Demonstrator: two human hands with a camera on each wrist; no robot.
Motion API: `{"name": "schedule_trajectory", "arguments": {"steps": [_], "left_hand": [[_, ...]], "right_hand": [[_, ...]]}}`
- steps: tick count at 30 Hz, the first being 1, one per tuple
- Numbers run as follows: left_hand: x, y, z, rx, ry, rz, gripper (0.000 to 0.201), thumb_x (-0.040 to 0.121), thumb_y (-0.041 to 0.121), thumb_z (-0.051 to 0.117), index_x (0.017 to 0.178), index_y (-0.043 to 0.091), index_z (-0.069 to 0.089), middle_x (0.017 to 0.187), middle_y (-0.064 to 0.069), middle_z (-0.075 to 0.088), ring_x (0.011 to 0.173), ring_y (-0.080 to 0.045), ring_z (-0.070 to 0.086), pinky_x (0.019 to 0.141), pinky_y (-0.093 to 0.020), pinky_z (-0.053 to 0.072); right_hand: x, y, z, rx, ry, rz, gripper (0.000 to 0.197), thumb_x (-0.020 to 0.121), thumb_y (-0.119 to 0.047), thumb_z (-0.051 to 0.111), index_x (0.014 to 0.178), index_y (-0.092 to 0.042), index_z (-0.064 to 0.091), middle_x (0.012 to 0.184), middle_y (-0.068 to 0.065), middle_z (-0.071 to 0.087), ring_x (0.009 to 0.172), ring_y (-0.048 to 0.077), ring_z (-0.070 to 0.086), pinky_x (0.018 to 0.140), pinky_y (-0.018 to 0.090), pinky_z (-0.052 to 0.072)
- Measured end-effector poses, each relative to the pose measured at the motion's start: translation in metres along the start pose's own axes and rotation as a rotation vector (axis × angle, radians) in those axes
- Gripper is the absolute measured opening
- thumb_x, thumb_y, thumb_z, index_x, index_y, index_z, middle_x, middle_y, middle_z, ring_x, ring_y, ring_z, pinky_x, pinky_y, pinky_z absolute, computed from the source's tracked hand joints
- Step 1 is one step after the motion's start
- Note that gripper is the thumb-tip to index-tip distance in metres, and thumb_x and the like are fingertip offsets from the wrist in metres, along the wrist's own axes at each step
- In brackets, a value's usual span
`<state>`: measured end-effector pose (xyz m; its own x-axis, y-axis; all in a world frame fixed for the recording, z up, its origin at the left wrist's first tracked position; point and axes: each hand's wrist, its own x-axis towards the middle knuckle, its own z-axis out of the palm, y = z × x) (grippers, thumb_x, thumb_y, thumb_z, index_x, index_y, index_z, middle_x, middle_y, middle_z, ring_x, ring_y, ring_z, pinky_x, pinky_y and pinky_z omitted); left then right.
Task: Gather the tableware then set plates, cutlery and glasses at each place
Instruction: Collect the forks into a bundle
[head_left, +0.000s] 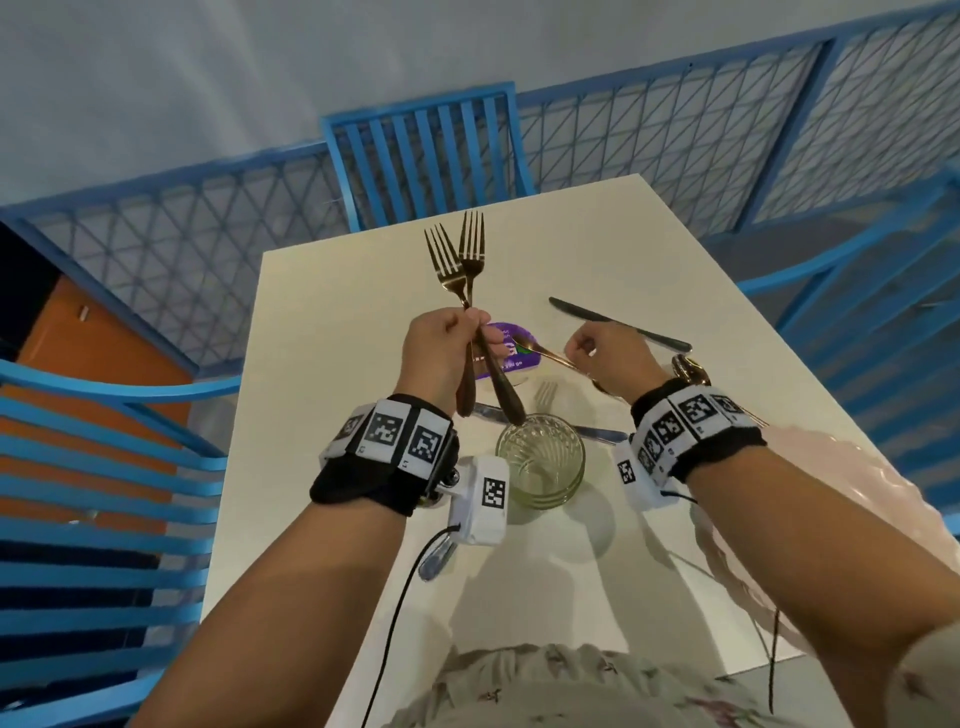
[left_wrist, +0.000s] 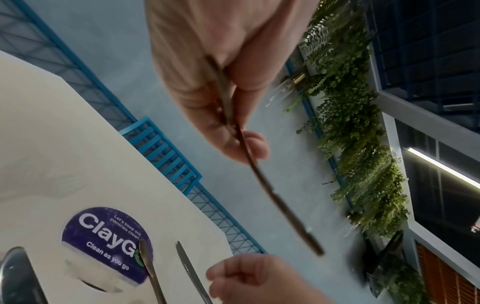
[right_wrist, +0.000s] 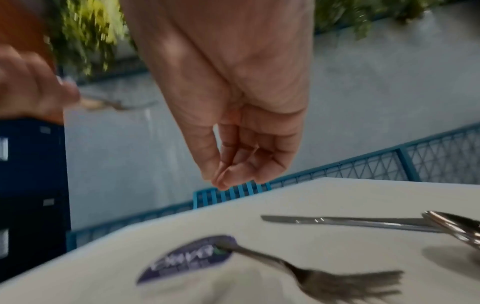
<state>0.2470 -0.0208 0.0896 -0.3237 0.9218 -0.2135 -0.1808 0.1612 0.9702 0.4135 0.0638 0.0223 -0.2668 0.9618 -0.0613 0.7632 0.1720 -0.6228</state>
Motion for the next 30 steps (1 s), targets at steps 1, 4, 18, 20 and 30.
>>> {"name": "schedule_trajectory", "arguments": {"steps": [1, 4, 18, 20, 30], "left_hand": [[0.002, -0.001, -0.001, 0.006, 0.003, -0.005, 0.026, 0.099, 0.006, 0.037, 0.081, 0.005, 0.055, 0.066, -0.009, 0.056, 0.044, -0.009, 0.059, 0.053, -0.023, 0.055], [0.005, -0.005, -0.003, 0.003, -0.006, -0.043, 0.027, 0.099, 0.004, 0.035, 0.08, 0.005, 0.054, 0.063, -0.007, 0.051, 0.04, -0.009, 0.051, 0.05, -0.024, 0.052], [0.024, -0.019, -0.015, 0.318, -0.049, -0.058, 0.024, 0.099, 0.011, 0.035, 0.087, 0.008, 0.055, 0.062, -0.001, 0.047, 0.047, -0.009, 0.044, 0.044, -0.02, 0.046], [0.025, -0.019, -0.015, 0.382, -0.057, -0.035, 0.023, 0.098, 0.01, 0.035, 0.087, 0.009, 0.055, 0.062, -0.001, 0.046, 0.048, -0.011, 0.043, 0.044, -0.021, 0.046], [0.022, -0.003, -0.009, 0.882, -0.051, 0.212, 0.027, 0.1, 0.018, 0.035, 0.1, 0.0, 0.055, 0.084, -0.013, 0.058, 0.064, -0.017, 0.053, 0.06, -0.035, 0.054]], "right_hand": [[0.009, 0.009, 0.007, -0.052, -0.023, 0.019, 0.018, 0.088, -0.011, 0.054, 0.097, -0.006, 0.069, 0.102, 0.01, 0.069, 0.098, 0.025, 0.061, 0.08, 0.027, 0.044], [0.028, 0.025, 0.029, -0.217, -0.097, 0.071, 0.023, 0.089, -0.011, 0.052, 0.107, -0.005, 0.066, 0.114, 0.013, 0.065, 0.111, 0.029, 0.056, 0.092, 0.035, 0.045], [0.056, 0.039, 0.057, -0.523, -0.215, 0.118, 0.027, 0.094, -0.01, 0.044, 0.114, 0.001, 0.058, 0.118, 0.017, 0.062, 0.111, 0.031, 0.057, 0.089, 0.035, 0.047], [0.056, 0.04, 0.052, -0.515, -0.208, 0.125, 0.025, 0.092, -0.01, 0.047, 0.11, -0.001, 0.063, 0.112, 0.016, 0.065, 0.106, 0.031, 0.06, 0.084, 0.033, 0.048], [0.033, -0.007, -0.008, -0.458, 0.151, -0.226, 0.013, 0.086, -0.026, 0.062, 0.092, -0.019, 0.072, 0.089, 0.002, 0.073, 0.101, 0.026, 0.052, 0.086, 0.034, 0.028]]}}
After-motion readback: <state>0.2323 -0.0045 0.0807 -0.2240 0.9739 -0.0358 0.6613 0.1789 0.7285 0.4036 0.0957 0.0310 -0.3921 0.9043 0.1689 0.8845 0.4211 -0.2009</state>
